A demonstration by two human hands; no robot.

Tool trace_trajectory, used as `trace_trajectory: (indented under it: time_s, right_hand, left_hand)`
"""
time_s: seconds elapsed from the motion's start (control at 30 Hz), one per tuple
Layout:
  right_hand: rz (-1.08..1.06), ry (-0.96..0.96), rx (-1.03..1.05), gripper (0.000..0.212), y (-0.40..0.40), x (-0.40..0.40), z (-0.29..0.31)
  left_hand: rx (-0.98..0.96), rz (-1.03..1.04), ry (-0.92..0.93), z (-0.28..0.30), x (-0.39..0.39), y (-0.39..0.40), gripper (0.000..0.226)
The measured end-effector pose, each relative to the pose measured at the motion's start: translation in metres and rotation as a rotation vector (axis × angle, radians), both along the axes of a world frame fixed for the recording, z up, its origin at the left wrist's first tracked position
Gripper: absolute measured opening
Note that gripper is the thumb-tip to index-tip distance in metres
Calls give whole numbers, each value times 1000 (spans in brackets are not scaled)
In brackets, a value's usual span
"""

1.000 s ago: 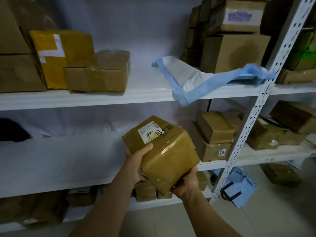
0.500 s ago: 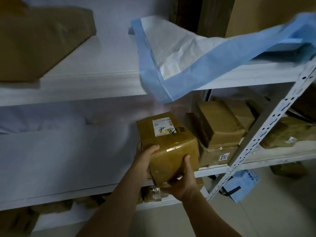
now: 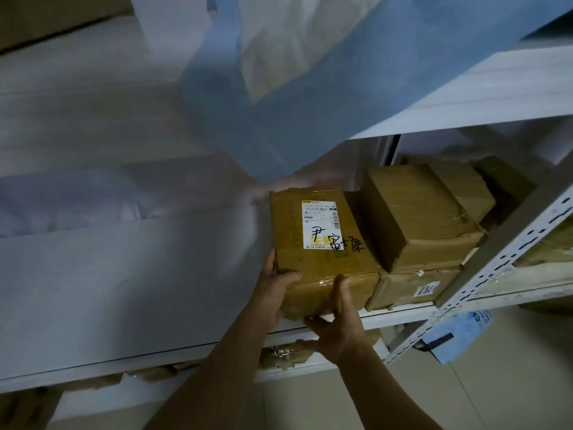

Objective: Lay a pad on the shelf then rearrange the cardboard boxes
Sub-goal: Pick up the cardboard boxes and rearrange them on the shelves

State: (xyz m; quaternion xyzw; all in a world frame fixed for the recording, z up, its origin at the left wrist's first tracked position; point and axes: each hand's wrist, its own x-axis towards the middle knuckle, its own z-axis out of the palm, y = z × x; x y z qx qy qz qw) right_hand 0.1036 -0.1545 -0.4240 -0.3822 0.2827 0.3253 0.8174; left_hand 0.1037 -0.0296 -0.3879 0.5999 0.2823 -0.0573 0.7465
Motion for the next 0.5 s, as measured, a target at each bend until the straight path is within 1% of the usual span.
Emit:
trace_trajectory:
  time_s: [0.03,0.17,0.27,0.33,0.37,0.5]
  right_hand:
    - [-22,18,-30,92,-1,4,1]
    - [-70,34,-163,90,-7,19,2]
    - [-76,44,-270,107,-3,22,1]
    - [-67,60,-307,110,-1,22,4]
    - [-51,67,-317,108,-1,21,7]
    - [-5,14,-294,83,-7,14,25]
  left_hand:
    - [-1,-9,-1,1,1,2,71]
    - [13,-39,20,4,3,3,75]
    - [31,-54,48,0,1,0,79]
    - [40,-58,52,-2,0,1,79]
    - [51,-64,45,-1,-1,1,79]
    - [170,-86,45,9,-11,-1,66]
